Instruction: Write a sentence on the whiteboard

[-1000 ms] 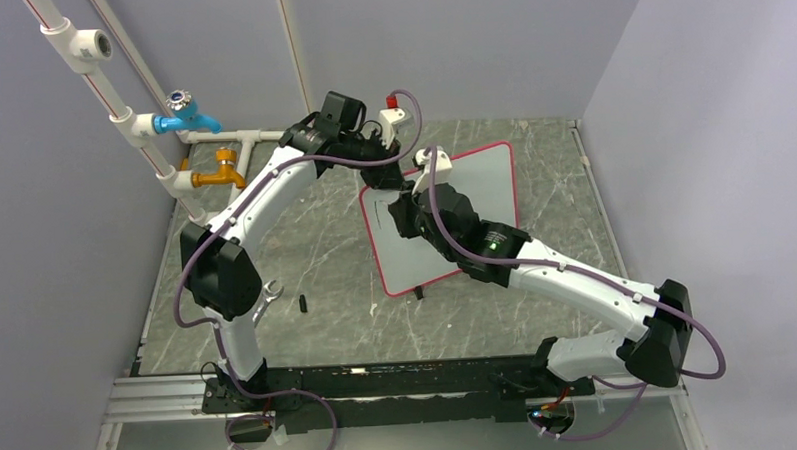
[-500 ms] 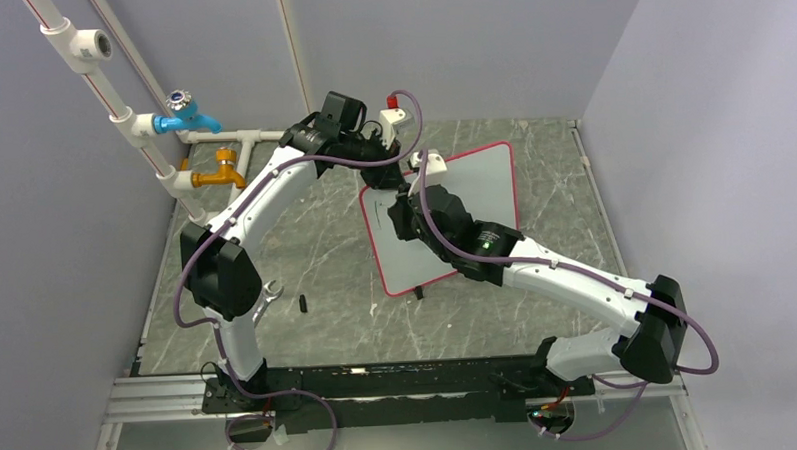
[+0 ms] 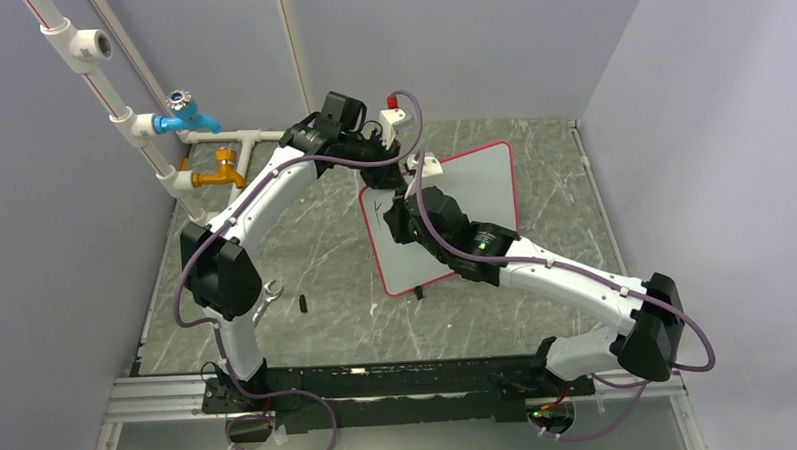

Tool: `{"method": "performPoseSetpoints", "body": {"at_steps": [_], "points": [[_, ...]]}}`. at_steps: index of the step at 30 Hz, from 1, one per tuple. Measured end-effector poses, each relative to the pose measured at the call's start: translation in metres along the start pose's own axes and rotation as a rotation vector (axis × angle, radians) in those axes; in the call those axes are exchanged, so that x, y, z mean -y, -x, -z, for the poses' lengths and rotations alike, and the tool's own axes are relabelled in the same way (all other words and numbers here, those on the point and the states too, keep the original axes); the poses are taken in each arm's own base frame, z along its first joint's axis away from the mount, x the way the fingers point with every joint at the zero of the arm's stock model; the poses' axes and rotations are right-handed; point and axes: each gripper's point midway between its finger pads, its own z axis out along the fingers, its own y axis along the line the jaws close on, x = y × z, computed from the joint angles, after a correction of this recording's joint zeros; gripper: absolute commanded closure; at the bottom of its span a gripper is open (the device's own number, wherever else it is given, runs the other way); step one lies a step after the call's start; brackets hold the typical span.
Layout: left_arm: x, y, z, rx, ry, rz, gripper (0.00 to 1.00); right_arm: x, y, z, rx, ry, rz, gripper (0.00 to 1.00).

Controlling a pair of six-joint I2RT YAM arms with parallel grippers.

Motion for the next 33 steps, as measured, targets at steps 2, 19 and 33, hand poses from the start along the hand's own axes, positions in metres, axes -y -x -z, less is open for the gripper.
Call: {"method": "performPoseSetpoints", "body": {"at_steps": [2, 19, 33], "points": [[-0.001, 0.000, 0.000, -0.001, 0.003, -0.003, 1.00, -0.002, -0.004, -0.001, -0.013, 0.008, -0.002, 1.00], [-0.001, -0.001, 0.000, -0.002, 0.004, -0.006, 1.00, -0.002, -0.009, -0.001, -0.026, 0.000, -0.007, 1.00], [0.000, 0.000, -0.001, -0.003, 0.005, -0.009, 1.00, 0.024, -0.028, 0.009, -0.062, -0.075, 0.013, 1.00]]}}
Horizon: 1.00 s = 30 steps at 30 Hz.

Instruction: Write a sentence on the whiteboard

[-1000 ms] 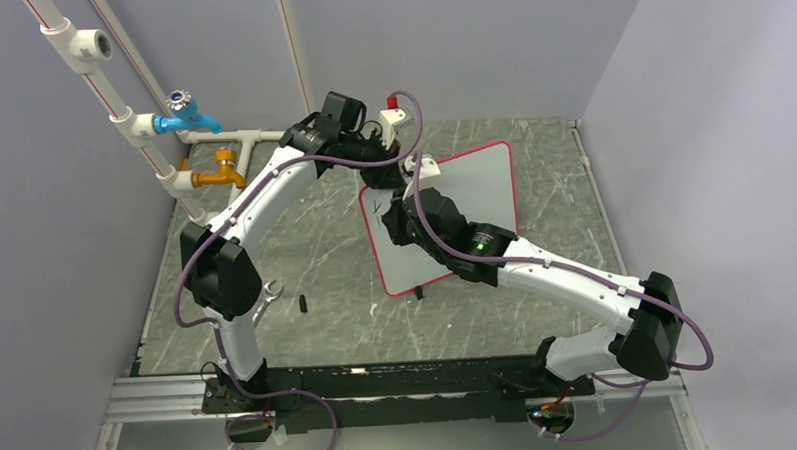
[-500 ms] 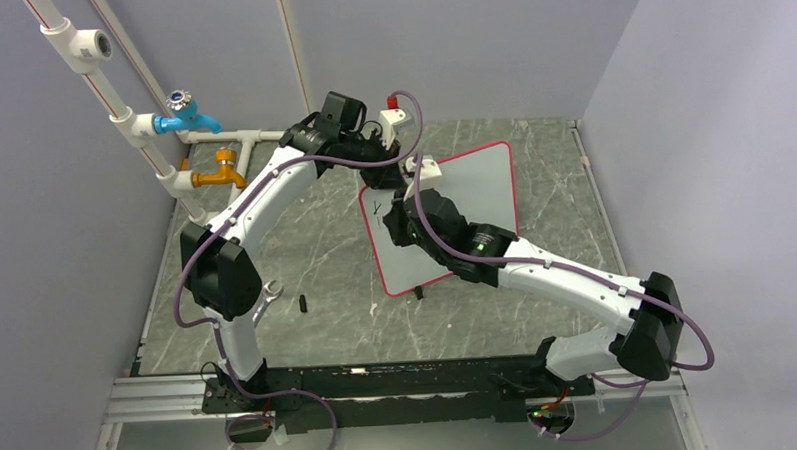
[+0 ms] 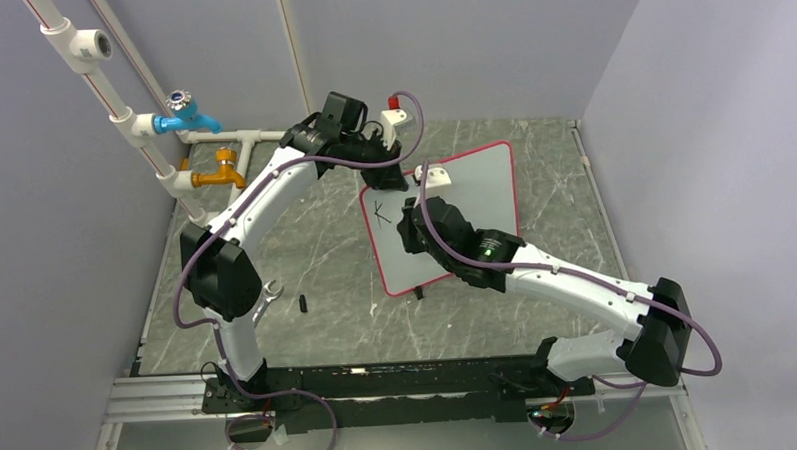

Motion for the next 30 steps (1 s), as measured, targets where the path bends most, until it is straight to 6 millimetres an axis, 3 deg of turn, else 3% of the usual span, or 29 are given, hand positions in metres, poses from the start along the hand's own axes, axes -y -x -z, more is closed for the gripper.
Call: {"method": "performPoseSetpoints", "body": {"at_steps": [5, 14, 30], "points": [[0.003, 0.001, 0.001, 0.001, 0.007, -0.009, 1.00, -0.003, 0.009, 0.010, 0.026, 0.039, -0.006, 1.00], [0.008, 0.002, 0.005, 0.010, 0.029, -0.027, 1.00, -0.014, 0.050, 0.042, 0.159, 0.152, -0.036, 1.00], [0.003, -0.004, 0.011, 0.018, 0.057, -0.018, 1.00, -0.010, 0.026, 0.013, 0.092, 0.096, 0.036, 1.00]]}}
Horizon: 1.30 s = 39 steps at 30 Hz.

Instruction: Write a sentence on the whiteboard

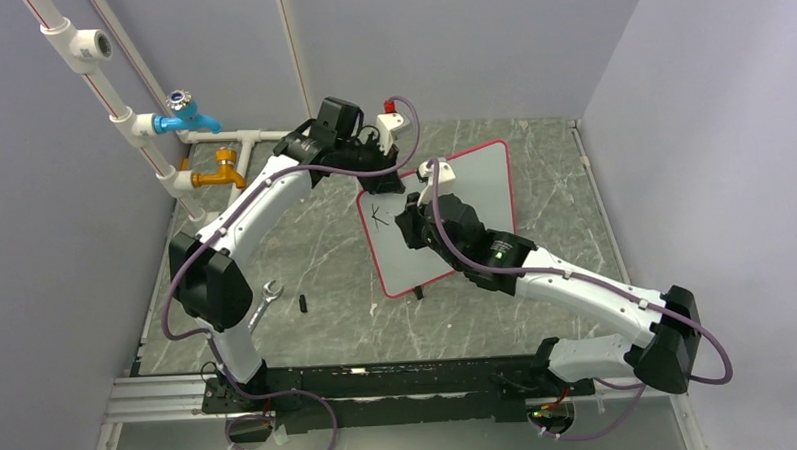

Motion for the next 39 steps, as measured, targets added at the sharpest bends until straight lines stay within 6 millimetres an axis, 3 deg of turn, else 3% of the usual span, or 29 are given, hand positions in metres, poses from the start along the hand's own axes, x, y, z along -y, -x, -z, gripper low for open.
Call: {"method": "performPoseSetpoints", "body": {"at_steps": [13, 26, 39], "points": [[-0.004, -0.002, -0.003, -0.006, -0.008, 0.012, 1.00, 0.003, 0.004, -0.009, 0.001, -0.024, 0.004, 1.00], [-0.008, -0.003, -0.005, -0.010, -0.014, 0.022, 1.00, 0.007, -0.005, -0.017, -0.025, -0.040, 0.012, 1.00], [-0.008, -0.003, -0.005, -0.010, -0.014, 0.023, 1.00, 0.016, -0.035, -0.011, -0.102, -0.048, -0.002, 1.00]]}}
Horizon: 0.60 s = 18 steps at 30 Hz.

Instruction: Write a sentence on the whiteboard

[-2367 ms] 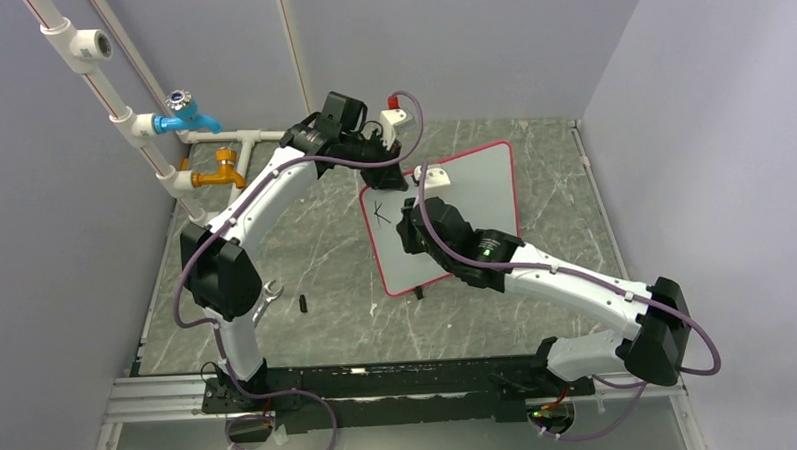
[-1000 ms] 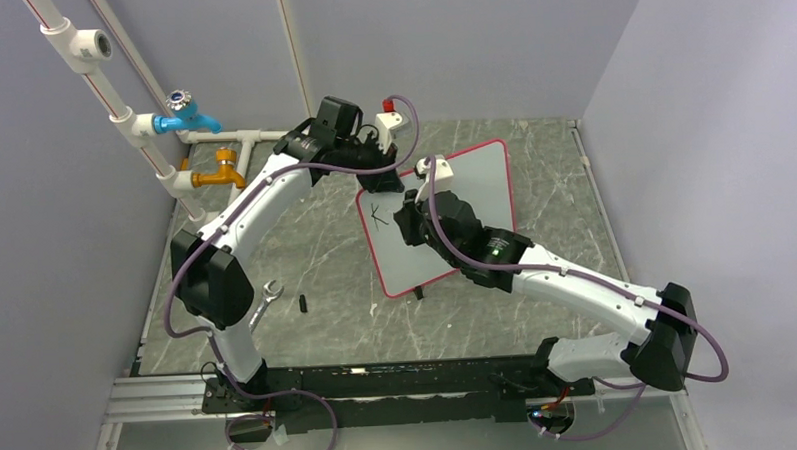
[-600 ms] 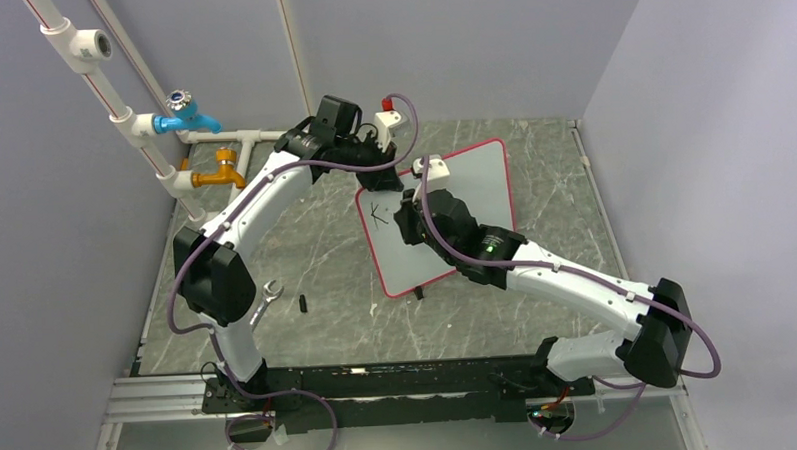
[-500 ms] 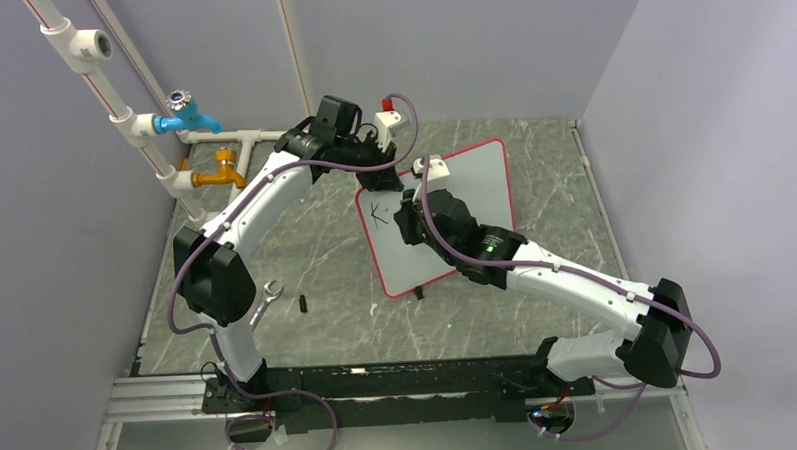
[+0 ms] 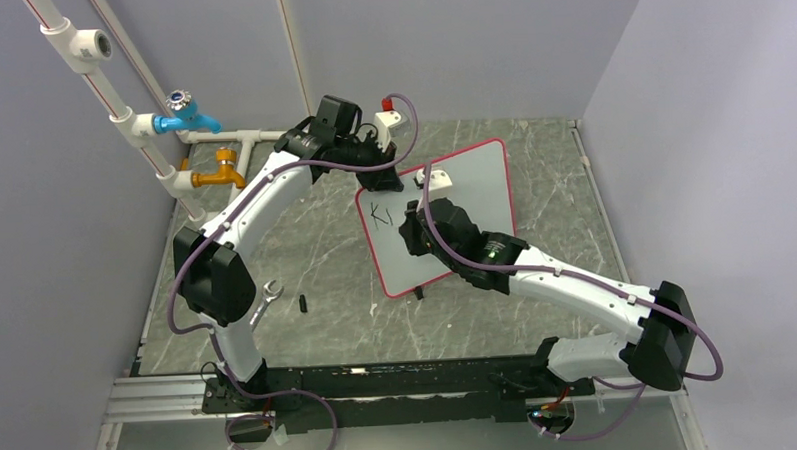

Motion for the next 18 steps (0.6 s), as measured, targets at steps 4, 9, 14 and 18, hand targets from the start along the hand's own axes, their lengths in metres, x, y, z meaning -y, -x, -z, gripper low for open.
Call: {"method": "performPoseSetpoints", "body": {"at_steps": [4, 9, 14, 18], "points": [[0.000, 0.000, 0.000, 0.000, 0.000, 0.000, 1.00, 0.000, -0.001, 0.000, -0.003, 0.000, 0.000, 1.00], [0.000, 0.000, 0.000, 0.000, -0.002, 0.000, 1.00, -0.001, 0.003, 0.002, -0.005, 0.001, 0.006, 1.00], [0.000, 0.000, 0.000, 0.000, -0.001, 0.000, 1.00, -0.009, 0.027, 0.007, 0.043, 0.021, 0.009, 1.00], [0.000, 0.000, 0.000, 0.000, -0.002, 0.000, 1.00, -0.014, 0.043, 0.010, 0.076, 0.036, 0.019, 1.00]]}}
